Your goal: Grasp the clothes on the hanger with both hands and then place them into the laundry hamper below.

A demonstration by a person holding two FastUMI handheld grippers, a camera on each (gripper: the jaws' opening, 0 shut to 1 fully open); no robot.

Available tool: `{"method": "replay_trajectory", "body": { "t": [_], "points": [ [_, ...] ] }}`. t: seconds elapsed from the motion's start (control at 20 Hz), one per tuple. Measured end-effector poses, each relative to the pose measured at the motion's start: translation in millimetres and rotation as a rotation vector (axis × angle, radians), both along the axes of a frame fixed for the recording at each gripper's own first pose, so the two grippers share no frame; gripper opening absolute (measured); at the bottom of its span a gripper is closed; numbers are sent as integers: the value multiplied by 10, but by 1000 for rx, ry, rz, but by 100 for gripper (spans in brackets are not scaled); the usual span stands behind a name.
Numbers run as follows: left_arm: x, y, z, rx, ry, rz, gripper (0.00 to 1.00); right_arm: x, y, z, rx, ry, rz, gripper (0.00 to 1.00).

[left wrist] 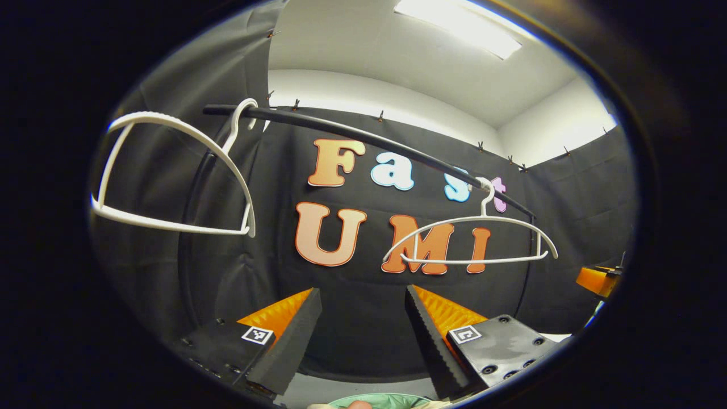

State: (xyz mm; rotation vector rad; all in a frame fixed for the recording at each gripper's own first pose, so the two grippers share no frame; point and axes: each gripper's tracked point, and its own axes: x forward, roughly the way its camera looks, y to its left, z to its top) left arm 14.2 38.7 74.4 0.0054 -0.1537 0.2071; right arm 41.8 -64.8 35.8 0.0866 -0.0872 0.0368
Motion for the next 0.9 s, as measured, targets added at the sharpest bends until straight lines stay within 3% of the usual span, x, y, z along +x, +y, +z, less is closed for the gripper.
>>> {"method": "replay_trajectory", "body": {
  "t": [0.15,0.25,0.45,0.6,0.85,0.9],
  "points": [
    [-2,7,-43,-12,8,-4,94,-10,6,22,-16,-3,4,94],
    [4,29,-71,-15,16,-3,100,-15,14,10,-17,-2,3,94],
    [-9,68,-91,-14,23,3,96,-10,15,-20,-15,8,6,94],
    [-14,68,-83,-9,25,-2,100,-7,32,-44,-14,12,8,94],
    [10,58,-85,-12,27,-12,96,14,50,-75,-12,22,7,94],
    [5,49,-92,-12,28,-14,100,9,39,-71,-12,22,5,94]
  ]
}}
